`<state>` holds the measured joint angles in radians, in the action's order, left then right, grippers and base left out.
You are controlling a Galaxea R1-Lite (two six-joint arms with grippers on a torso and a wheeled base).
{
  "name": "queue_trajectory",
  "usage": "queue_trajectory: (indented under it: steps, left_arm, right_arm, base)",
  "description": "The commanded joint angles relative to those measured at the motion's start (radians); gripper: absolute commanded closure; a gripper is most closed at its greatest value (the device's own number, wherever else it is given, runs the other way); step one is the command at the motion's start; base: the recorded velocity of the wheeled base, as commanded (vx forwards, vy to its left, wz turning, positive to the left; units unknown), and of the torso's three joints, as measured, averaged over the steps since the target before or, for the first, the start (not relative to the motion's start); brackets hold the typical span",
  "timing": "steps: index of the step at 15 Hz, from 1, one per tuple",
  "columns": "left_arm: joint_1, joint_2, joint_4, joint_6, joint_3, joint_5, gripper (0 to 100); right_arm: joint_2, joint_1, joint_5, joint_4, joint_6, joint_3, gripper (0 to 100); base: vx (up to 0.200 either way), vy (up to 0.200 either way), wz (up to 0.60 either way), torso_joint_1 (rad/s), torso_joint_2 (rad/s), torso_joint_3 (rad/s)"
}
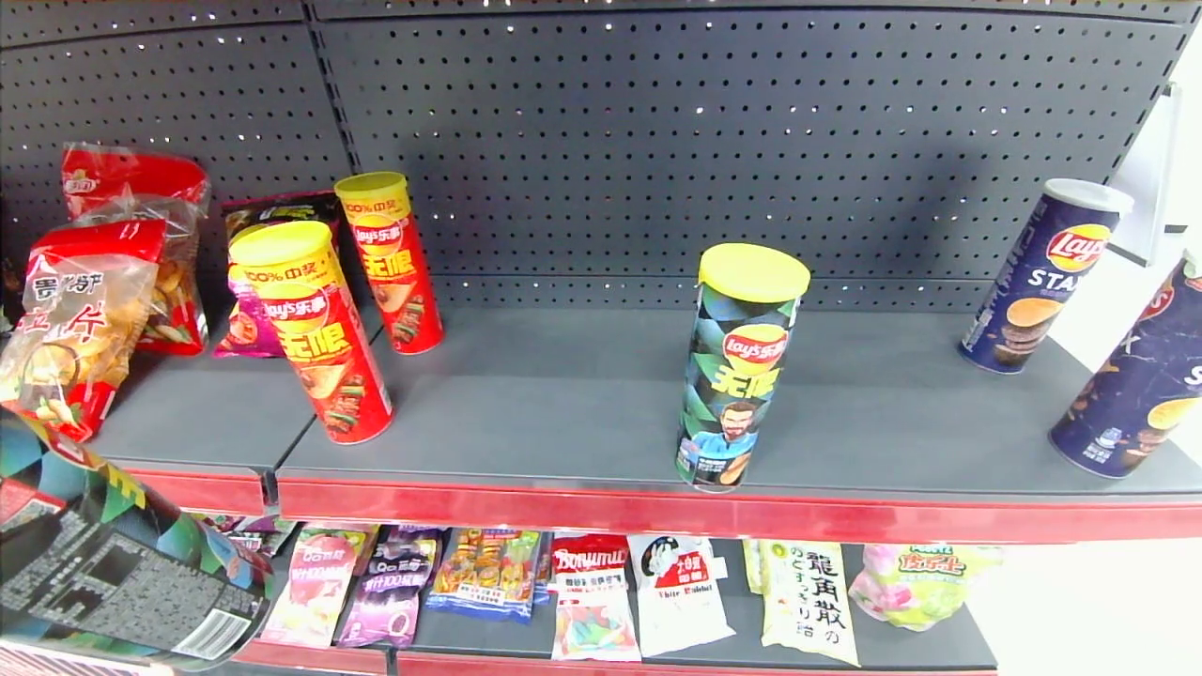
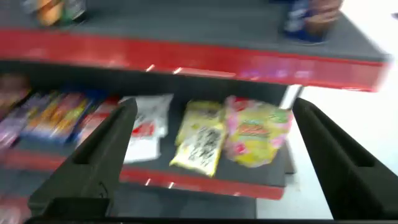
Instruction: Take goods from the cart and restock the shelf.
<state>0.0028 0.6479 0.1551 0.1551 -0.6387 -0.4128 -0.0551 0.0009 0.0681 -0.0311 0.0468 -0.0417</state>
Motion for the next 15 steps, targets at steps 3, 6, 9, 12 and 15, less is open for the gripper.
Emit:
queue_trajectory:
  steps: [3, 6, 9, 12, 15]
  left_arm:
    - [0.0, -0.008, 0.0, -0.002, -0.001, -0.001, 100]
    - [0.0, 0.004, -0.002, -0.011, -0.002, -0.003, 100]
    - [0.0, 0.019, -0.035, -0.012, 0.002, -0.003, 100]
    - [0.0, 0.022, -0.035, -0.012, 0.001, -0.003, 100]
    - [0.0, 0.026, -0.042, -0.012, -0.001, -0.003, 100]
  right_arm:
    - [0.051, 0.004, -0.059, 0.022, -0.03, 0.036, 0]
    - [0.052, 0.002, -0.063, 0.023, -0.035, 0.039, 0]
    - [0.052, 0.002, -0.063, 0.023, -0.035, 0.039, 0]
    - [0.052, 0.002, -0.063, 0.023, -0.035, 0.039, 0]
    - [0.052, 0.002, -0.063, 0.023, -0.035, 0.039, 0]
  base:
    - [0.0, 0.0, 0.0, 0.0, 0.0, 0.0]
    - [0.0, 0.0, 0.0, 0.0, 0.0, 0.0]
    - [0.0, 0.0, 0.0, 0.0, 0.0, 0.0]
    - [0.0, 0.0, -0.6, 0.001, 0.01, 0.002]
    - [0.0, 0.0, -0.6, 0.009, 0.0, 0.001]
